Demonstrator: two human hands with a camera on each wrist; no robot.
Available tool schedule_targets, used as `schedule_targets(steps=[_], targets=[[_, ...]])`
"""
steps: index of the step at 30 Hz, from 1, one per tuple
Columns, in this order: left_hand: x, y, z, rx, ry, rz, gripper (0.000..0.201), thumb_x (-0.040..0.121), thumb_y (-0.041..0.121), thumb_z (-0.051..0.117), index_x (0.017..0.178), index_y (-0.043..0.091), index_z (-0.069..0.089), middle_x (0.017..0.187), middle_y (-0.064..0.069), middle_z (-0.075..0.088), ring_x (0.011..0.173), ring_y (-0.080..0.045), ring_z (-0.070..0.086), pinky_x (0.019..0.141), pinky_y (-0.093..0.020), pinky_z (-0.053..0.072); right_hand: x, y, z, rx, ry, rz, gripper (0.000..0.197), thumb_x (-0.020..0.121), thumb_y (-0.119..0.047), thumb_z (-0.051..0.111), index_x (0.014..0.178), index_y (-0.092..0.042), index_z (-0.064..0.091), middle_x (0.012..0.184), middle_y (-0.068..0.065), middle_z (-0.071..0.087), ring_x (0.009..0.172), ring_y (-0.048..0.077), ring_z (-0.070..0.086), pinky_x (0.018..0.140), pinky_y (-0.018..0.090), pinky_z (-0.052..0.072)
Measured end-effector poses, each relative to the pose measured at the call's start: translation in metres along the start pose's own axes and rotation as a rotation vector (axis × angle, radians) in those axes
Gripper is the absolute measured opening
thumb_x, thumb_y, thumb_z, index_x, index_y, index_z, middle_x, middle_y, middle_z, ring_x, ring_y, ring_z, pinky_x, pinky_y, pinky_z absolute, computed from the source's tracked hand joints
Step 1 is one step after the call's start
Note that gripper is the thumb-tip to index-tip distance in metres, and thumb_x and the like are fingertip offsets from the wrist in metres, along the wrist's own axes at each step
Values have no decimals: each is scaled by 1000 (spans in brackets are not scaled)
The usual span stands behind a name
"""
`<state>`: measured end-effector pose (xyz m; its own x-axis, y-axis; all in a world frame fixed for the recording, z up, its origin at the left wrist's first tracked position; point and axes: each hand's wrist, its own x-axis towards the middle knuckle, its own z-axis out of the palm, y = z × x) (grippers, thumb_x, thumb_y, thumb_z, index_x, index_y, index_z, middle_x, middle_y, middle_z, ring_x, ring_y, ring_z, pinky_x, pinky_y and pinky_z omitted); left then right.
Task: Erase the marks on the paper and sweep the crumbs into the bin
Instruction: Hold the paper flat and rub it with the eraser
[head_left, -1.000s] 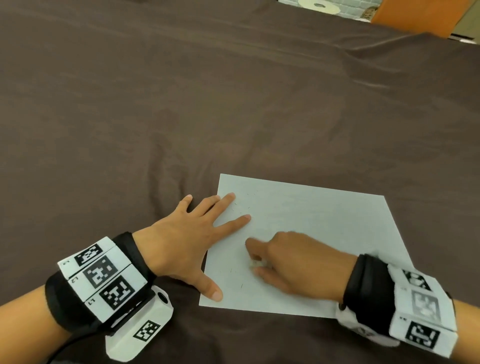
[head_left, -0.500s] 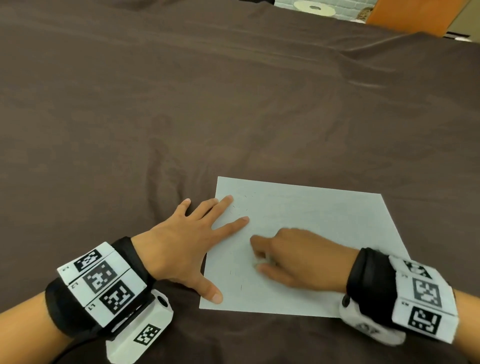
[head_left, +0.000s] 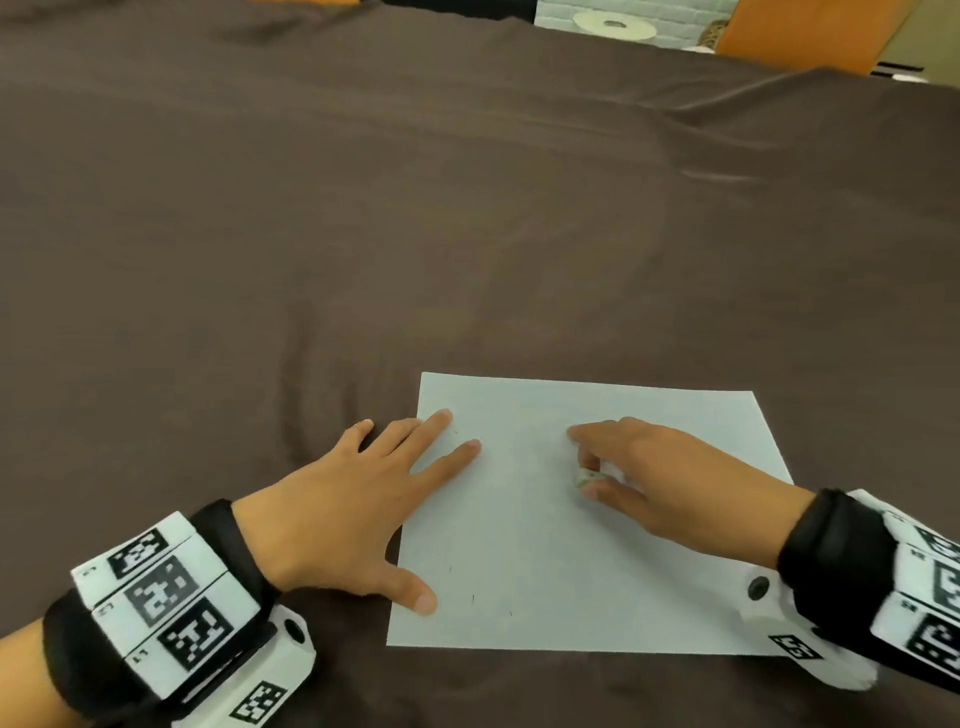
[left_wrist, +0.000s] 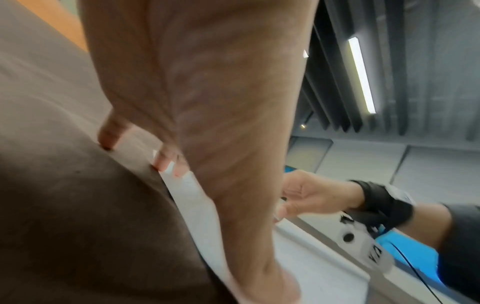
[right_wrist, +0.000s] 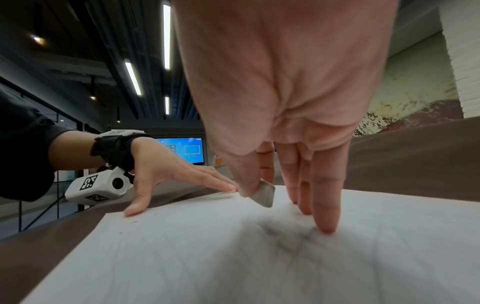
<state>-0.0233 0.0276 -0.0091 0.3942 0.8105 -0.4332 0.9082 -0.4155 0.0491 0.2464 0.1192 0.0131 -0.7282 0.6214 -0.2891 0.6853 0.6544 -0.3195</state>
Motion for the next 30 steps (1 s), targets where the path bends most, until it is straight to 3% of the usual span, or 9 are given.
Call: schedule_targets(steps=[3,5,8,12,17,19,24,27,30], targets=[[-9,20,1,114,117,217,95,85,84,28,157,24,11,162,-13,14,146,-29,28,110,-56,34,-3,3,1,12,-16,22,14,96,-39,47,99,-25,48,102,-5,56,89,14,51,82,34,47],[-11,34,17,153,58,399,79,94,73,21,156,25,18,161,-11,21,145,-30,29,106,-59,37,-4,3,2,10,-28,20,15,95,-39,47,103,-26,47,99,-5,53,86,16,53,80,35,48],[-11,32,32,266,61,456,71,99,65,19,157,25,14,163,-5,17,147,-28,22,109,-58,34,-5,4,3,14,-42,20,24,95,-40,47,113,-24,47,101,-6,52,86,16,54,81,35,49],[-8,4,19,202,66,168,79,97,69,24,157,18,16,162,-11,18,146,-30,24,110,-56,31,-6,5,4,15,-27,-5,31,95,-39,48,119,-19,47,100,-5,53,88,12,51,81,35,49],[-10,28,26,246,1,481,73,98,66,15,157,24,10,163,-9,15,148,-29,17,113,-59,27,-5,5,5,10,-35,11,34,95,-39,48,122,-18,47,103,-5,52,84,14,53,82,34,49],[-10,19,28,229,19,435,70,100,63,16,158,24,8,164,-6,11,149,-29,14,116,-56,19,-5,4,5,14,-50,19,34,95,-39,48,122,-19,46,103,-5,51,84,16,55,81,35,50],[4,-4,19,32,54,196,71,100,64,9,150,28,-27,156,11,-35,143,-10,-30,119,-46,-12,-4,-2,1,-20,-56,11,16,96,-39,47,102,-24,48,96,-6,51,80,16,53,76,32,49],[16,0,8,-22,136,154,71,99,66,15,157,25,5,164,3,-7,150,-16,4,119,-44,15,7,-14,-6,-90,-46,-21,15,97,-36,47,95,-21,47,95,-4,54,83,20,52,73,33,46],[28,1,-1,-47,254,108,68,90,74,35,141,29,36,153,4,27,128,-17,38,100,-39,37,27,-27,-7,-140,-35,-87,15,97,-35,48,92,-21,47,92,-2,54,82,22,51,69,33,43]])
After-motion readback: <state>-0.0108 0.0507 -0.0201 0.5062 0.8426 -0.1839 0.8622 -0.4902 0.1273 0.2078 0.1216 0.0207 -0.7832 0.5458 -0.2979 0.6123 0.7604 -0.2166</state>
